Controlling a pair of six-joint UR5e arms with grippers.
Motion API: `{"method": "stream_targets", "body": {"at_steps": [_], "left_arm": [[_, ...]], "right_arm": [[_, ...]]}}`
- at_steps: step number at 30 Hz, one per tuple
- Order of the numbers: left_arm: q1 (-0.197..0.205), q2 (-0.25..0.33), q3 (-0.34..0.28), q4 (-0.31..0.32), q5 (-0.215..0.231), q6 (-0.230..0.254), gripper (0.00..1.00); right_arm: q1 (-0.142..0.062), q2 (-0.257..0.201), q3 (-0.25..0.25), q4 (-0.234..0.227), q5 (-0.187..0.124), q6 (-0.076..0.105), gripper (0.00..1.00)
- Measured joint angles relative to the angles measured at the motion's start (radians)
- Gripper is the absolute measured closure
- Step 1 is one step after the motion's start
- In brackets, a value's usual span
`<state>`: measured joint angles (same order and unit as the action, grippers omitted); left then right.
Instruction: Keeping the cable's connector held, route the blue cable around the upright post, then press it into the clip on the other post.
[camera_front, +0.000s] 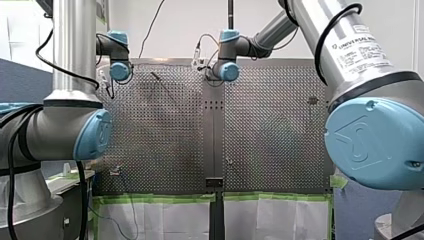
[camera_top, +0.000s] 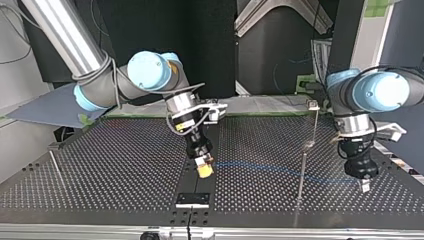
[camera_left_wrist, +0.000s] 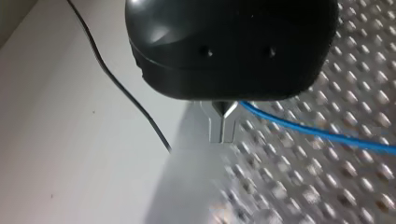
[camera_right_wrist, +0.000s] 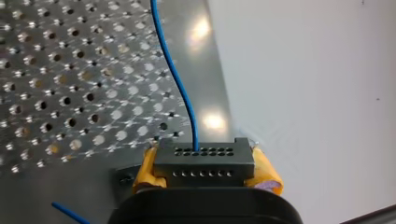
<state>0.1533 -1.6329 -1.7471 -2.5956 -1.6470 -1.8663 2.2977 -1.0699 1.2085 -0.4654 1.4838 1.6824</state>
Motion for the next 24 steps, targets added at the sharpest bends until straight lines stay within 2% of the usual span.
{"method": "stream_targets", "body": {"at_steps": [5, 11, 16, 20, 24], "left_arm": [[0.019, -0.019, 0.000, 0.014, 0.051, -0.046, 1.00], [0.010, -0.029, 0.000, 0.022, 0.108, -0.095, 1.00], [-0.006, -0.067, 0.000, 0.021, 0.153, -0.110, 1.00], [-0.017, -0.105, 0.000, 0.021, 0.151, -0.106, 1.00], [-0.021, -0.119, 0.000, 0.021, 0.141, -0.106, 1.00]], "right_arm": [[-0.006, 0.012, 0.001, 0.003, -0.003, -0.003, 1.00], [-0.014, 0.026, 0.000, 0.004, -0.003, -0.006, 1.00], [-0.023, 0.048, 0.001, 0.004, -0.004, -0.011, 1.00], [-0.025, 0.061, 0.001, 0.007, -0.004, -0.017, 1.00], [-0.025, 0.072, 0.001, 0.009, -0.003, -0.021, 1.00]]}}
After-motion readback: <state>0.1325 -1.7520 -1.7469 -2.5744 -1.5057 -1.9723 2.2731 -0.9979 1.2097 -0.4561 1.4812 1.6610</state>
